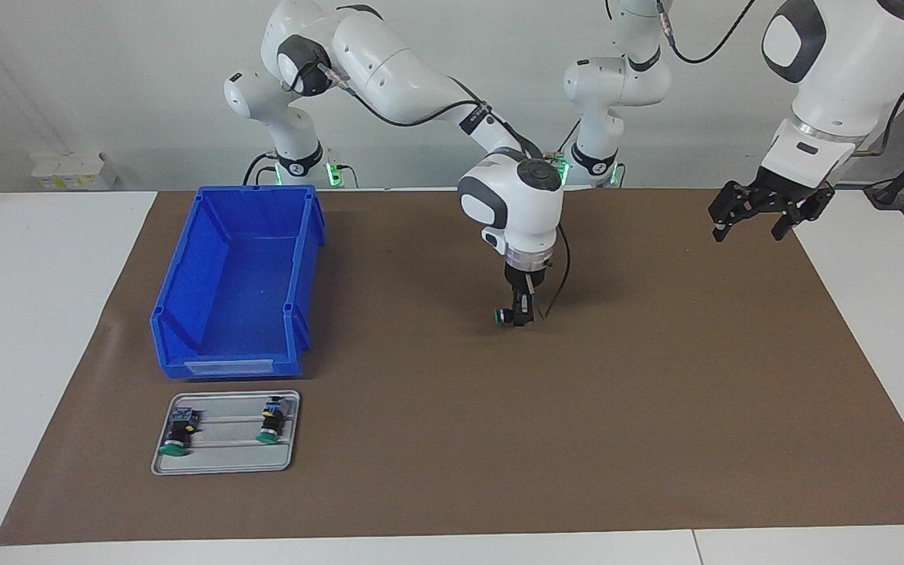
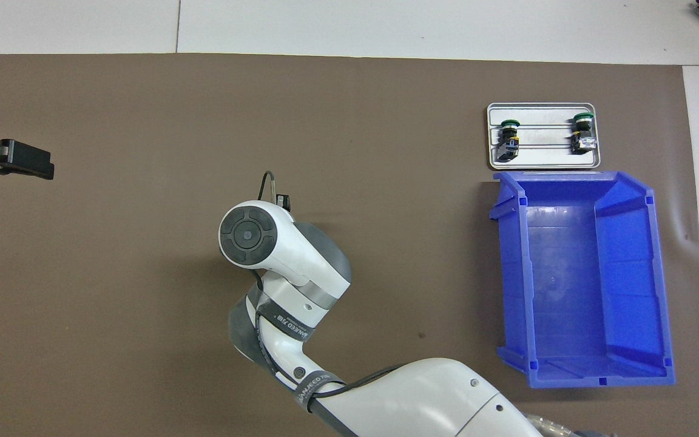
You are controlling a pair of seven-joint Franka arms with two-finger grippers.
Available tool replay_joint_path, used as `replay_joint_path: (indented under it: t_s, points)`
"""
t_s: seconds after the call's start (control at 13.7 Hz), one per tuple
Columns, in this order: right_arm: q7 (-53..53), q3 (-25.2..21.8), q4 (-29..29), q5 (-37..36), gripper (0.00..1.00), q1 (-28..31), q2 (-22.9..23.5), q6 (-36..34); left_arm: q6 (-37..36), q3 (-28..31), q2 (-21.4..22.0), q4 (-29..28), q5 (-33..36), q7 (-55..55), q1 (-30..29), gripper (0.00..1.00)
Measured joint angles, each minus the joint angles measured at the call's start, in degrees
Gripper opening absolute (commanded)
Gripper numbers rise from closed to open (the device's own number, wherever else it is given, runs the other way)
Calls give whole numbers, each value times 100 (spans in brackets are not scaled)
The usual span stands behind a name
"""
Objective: Place and press button with both arms
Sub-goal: 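Lower the button onto the table and open the right gripper, then retract the right gripper to the bin while the left gripper approaches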
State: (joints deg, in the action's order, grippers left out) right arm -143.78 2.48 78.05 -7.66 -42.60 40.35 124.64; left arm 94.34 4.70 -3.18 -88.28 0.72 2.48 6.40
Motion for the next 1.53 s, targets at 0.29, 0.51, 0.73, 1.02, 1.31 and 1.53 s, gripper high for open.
replay_joint_path:
  t_s: [0.29,0.51,0.73,1.02,1.31,1.53]
  points:
    - [13,0,172,26,87,6,-27,126,0,0,0,0,0,0,0,100]
    - [16,-3,169,54,96,54,-174,122,0,0,0,0,0,0,0,100]
    - [226,-7,199,67,96,145,-489,80,0,0,0,0,0,0,0,100]
    - [1394,-11,787,93,98,615,-1269,22,0,0,0,0,0,0,0,100]
    - [2591,-13,1439,164,99,1063,-2012,19,0,-33,0,0,0,-4,21,100]
    - [3548,-16,1652,177,99,1446,-2376,-101,-2,-69,0,-2,0,-4,73,100]
